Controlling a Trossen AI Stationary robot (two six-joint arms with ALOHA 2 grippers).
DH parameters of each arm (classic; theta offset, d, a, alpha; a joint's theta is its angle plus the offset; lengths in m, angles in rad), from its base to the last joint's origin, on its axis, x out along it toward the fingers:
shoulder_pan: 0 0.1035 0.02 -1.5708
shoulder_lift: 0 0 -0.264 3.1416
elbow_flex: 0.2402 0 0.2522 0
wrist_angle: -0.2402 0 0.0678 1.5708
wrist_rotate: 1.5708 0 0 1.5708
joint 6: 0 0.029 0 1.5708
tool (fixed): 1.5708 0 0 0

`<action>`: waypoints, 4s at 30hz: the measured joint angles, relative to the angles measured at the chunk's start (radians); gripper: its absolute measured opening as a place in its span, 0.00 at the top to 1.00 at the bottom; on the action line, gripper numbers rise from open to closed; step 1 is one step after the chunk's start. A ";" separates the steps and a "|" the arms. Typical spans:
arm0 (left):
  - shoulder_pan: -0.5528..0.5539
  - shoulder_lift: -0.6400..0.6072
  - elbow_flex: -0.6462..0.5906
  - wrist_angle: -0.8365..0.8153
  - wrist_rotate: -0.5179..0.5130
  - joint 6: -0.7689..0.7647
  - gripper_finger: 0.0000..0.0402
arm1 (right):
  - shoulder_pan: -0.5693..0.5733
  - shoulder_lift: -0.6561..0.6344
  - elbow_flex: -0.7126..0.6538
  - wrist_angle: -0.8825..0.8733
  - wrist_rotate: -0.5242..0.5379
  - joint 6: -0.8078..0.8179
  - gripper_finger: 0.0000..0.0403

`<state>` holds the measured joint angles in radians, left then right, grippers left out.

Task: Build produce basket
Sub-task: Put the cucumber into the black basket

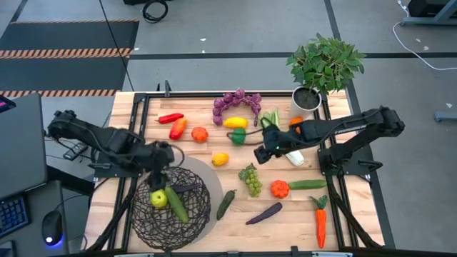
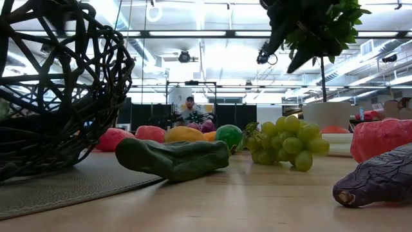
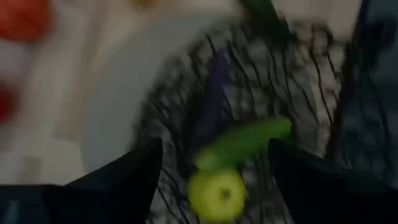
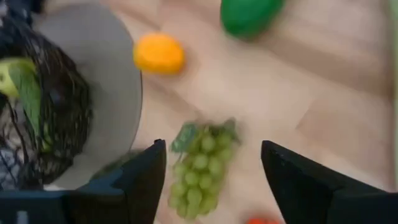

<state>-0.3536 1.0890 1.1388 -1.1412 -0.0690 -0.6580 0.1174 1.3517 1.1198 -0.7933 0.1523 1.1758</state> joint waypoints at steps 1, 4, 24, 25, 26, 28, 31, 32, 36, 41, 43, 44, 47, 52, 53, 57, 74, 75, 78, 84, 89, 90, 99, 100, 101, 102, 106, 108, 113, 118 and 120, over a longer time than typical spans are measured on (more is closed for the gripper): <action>0.029 -0.001 0.003 0.025 -0.015 0.019 0.26 | 0.008 0.012 0.000 -0.001 -0.014 0.008 0.30; 0.105 0.009 0.004 0.105 -0.020 0.062 0.26 | 0.027 0.052 0.000 0.007 -0.052 0.051 0.22; 0.314 0.161 0.004 0.633 -0.016 -0.121 0.27 | 0.080 0.333 0.000 0.104 -0.161 -0.004 0.07; 0.311 0.170 0.004 0.632 -0.014 -0.140 0.27 | 0.080 0.336 0.000 0.108 -0.175 -0.023 0.07; 0.308 0.179 0.004 0.632 -0.005 -0.163 0.27 | 0.080 0.335 0.000 0.104 -0.186 -0.042 0.07; 0.294 0.198 0.004 0.635 0.009 -0.207 0.27 | 0.080 0.329 0.001 0.076 -0.192 -0.082 0.07; 0.264 0.232 0.004 0.653 0.014 -0.252 0.29 | 0.080 0.280 0.000 -0.047 -0.162 -0.141 0.08; 0.253 0.243 0.004 0.666 0.014 -0.265 0.29 | 0.080 0.258 0.000 -0.079 -0.145 -0.160 0.08; 0.216 0.295 0.005 0.725 0.014 -0.316 0.32 | 0.080 0.151 0.000 -0.169 -0.094 -0.212 0.08; 0.182 0.393 0.038 0.776 0.014 -0.325 0.37 | 0.080 0.036 -0.033 -0.221 -0.094 -0.234 0.08; 0.174 0.437 0.063 0.772 0.015 -0.319 0.39 | 0.083 -0.008 -0.063 -0.230 -0.095 -0.221 0.08; 0.172 0.459 0.075 0.768 0.016 -0.318 0.39 | 0.087 -0.032 -0.082 -0.227 -0.095 -0.206 0.08; 0.179 0.508 0.101 0.741 0.024 -0.316 0.39 | 0.107 -0.096 -0.142 -0.223 -0.101 -0.150 0.08; 0.204 0.571 0.135 0.741 0.103 -0.321 0.39 | 0.164 -0.188 -0.238 -0.227 -0.127 -0.035 0.08; 0.207 0.584 0.140 0.745 0.118 -0.317 0.40 | 0.179 -0.203 -0.254 -0.236 -0.128 -0.007 0.08; 0.207 0.625 0.159 0.746 0.137 -0.288 0.40 | 0.246 -0.252 -0.311 -0.214 -0.129 0.120 0.08; 0.219 0.659 0.183 0.676 0.171 -0.202 0.40 | 0.469 -0.118 -0.383 -0.210 -0.183 -0.085 0.08; 0.218 0.659 0.183 0.678 0.172 -0.206 0.40 | 0.473 -0.104 -0.383 -0.211 -0.183 -0.131 0.08; 0.211 0.659 0.183 0.680 0.172 -0.217 0.40 | 0.483 -0.055 -0.383 -0.217 -0.185 -0.232 0.08; 0.199 0.659 0.183 0.681 0.173 -0.249 0.40 | 0.489 0.058 -0.383 -0.220 -0.202 -0.327 0.12; 0.181 0.659 0.183 0.682 0.174 -0.274 0.40 | 0.489 0.128 -0.394 -0.107 -0.233 -0.339 0.21; 0.178 0.659 0.183 0.682 0.176 -0.274 0.40 | 0.489 0.135 -0.404 -0.066 -0.247 -0.340 0.23; 0.170 0.659 0.183 0.681 0.248 -0.273 0.40 | 0.486 0.108 -0.449 -0.032 -0.301 -0.311 0.44; 0.173 0.659 0.183 0.682 0.249 -0.273 0.41 | 0.484 0.093 -0.448 -0.029 -0.308 -0.309 0.47; 0.176 0.659 0.183 0.681 0.250 -0.273 0.41 | 0.482 0.076 -0.447 -0.032 -0.311 -0.300 0.51; 0.180 0.659 0.183 0.681 0.250 -0.273 0.42 | 0.480 0.057 -0.447 -0.041 -0.312 -0.285 0.55; 0.198 0.659 0.196 0.678 0.250 -0.258 0.43 | 0.468 -0.044 -0.434 -0.083 -0.313 -0.219 0.70; 0.209 0.658 0.220 0.695 0.250 -0.222 0.44 | 0.456 -0.102 -0.410 -0.107 -0.292 -0.194 0.74; 0.245 0.658 0.301 0.729 0.248 -0.131 0.47 | 0.413 -0.239 -0.334 -0.140 -0.177 -0.123 0.74; 0.288 0.658 0.407 0.726 0.226 -0.036 0.50 | 0.365 -0.340 -0.225 -0.137 -0.018 -0.072 0.73; 0.305 0.650 0.454 0.728 0.226 0.001 0.51 | 0.344 -0.369 -0.181 -0.135 0.043 -0.069 0.72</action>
<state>-0.0482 1.7389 1.5926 -0.4133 0.1570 -0.6573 0.4610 0.9830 0.9389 -0.9281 0.1949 1.1072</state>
